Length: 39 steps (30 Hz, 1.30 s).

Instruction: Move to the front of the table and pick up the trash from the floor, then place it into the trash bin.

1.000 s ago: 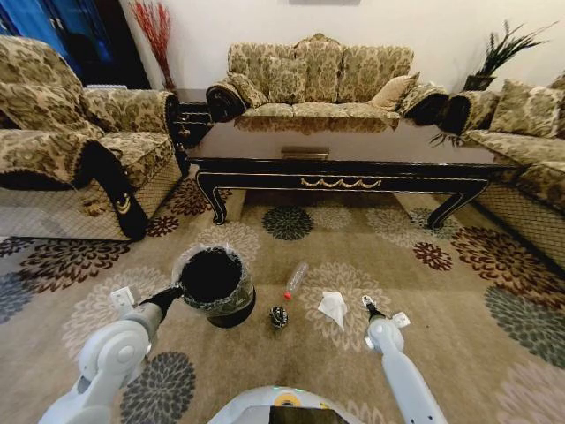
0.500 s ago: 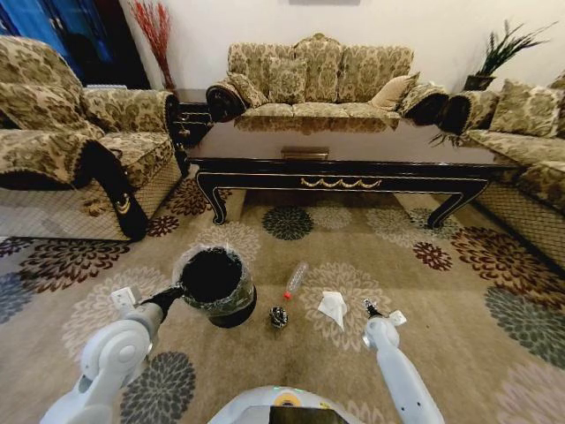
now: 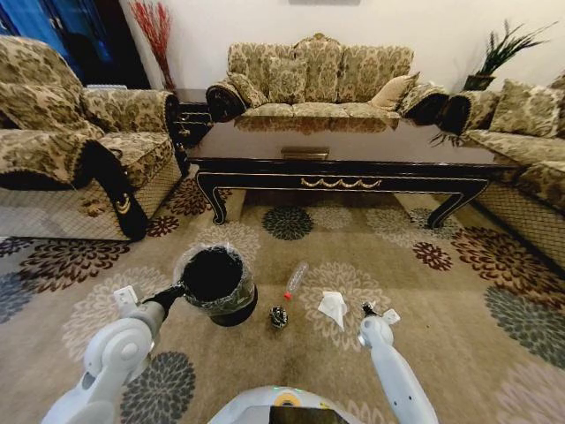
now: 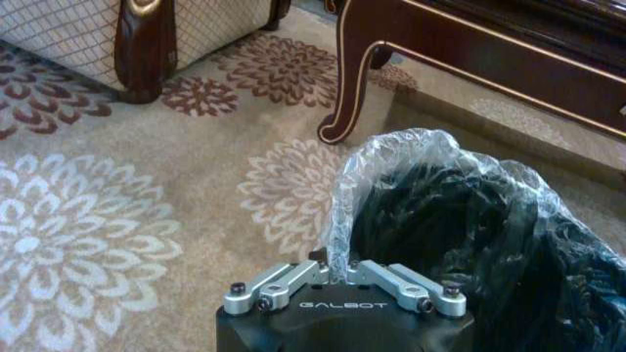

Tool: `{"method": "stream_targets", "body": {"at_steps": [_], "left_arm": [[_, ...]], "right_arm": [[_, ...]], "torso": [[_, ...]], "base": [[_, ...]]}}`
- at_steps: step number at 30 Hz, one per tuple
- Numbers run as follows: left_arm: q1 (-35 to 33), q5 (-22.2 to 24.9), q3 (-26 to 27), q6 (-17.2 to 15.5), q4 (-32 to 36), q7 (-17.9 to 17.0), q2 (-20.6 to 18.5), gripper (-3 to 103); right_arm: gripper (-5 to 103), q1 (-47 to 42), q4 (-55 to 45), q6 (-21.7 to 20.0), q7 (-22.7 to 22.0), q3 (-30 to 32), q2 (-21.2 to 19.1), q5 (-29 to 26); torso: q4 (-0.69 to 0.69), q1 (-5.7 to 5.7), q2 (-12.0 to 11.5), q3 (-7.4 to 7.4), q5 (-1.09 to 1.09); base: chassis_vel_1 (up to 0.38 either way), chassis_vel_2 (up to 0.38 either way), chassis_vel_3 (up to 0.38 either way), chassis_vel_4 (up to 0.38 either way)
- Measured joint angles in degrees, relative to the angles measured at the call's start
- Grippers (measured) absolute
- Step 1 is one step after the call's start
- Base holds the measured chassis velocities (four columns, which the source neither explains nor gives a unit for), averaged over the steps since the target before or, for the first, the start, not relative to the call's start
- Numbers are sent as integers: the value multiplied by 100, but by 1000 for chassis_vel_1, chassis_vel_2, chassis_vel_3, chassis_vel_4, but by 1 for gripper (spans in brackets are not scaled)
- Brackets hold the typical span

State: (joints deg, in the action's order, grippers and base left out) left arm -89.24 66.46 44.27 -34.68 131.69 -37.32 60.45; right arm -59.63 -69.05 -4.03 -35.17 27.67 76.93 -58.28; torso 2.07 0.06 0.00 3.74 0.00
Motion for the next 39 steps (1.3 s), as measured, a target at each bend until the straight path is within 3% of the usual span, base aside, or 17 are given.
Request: {"method": "stream_targets", "body": {"at_steps": [10, 17, 19, 23, 24, 28, 30, 31, 34, 36, 39], "left_arm": [[69, -63, -115, 5, -74, -1, 16, 4], [84, -77, -134, 5, -96, -1, 19, 4], [76, -123, -182, 5, -76, -1, 50, 4], [57, -183, -254, 4, -32, 10, 72, 4], [53, -203, -287, 3, -26, 21, 66, 4], [67, -223, -344, 25, -27, 47, 12, 4], [79, -226, -428, 44, -38, 58, -97, 4], [79, -226, -428, 44, -38, 58, -97, 4], [94, -206, -544, 63, -80, 81, -334, 4], [112, -189, -584, 69, -118, 88, -430, 4], [259, -156, -777, 102, -353, 136, -845, 4]], "right_arm": [[16, 68, 259, -15, 52, 41, -69, 117], [7, 21, 189, 6, 120, 41, -82, 179], [1, -229, -266, 249, 422, -18, -126, 356], [0, -568, -852, 639, 886, -143, -208, 716], [0, -767, -1215, 870, 1212, -237, -276, 955], [0, -1000, -1829, 1249, 1805, -444, -399, 1111], [0, -1083, -2357, 1673, 2435, -805, -555, 1126], [0, -1083, -2357, 1673, 2435, -805, -555, 1126], [0, -1000, -2792, 2187, 3230, -1482, -813, 1166], [0, -925, -2881, 2306, 3412, -1667, -892, 1170], [0, -523, -3043, 2719, 4111, -2443, -1289, 1176]], "torso": [[0, 0, 0, 0, 0], [0, 0, 0, 0, 0], [0, 0, 0, 0, 0], [0, 0, 0, 0, 0], [0, 0, 0, 0, 0], [-1, 0, 0, 0, 0], [0, 0, 0, -1, -3], [0, 0, 0, -1, -3], [0, 0, 0, 0, 0], [1, 0, 0, -1, -1], [1, 0, 0, 0, -1]], "base": [[0, 0, 0, 0], [0, 0, 0, 0], [0, 0, 0, 0], [0, 0, 0, 0], [0, 0, 0, 0], [0, 0, 0, 0], [0, 0, 0, 0], [0, 0, 0, 0], [0, 0, 0, 0], [0, 0, 0, 0], [0, 0, 0, 0]]}}
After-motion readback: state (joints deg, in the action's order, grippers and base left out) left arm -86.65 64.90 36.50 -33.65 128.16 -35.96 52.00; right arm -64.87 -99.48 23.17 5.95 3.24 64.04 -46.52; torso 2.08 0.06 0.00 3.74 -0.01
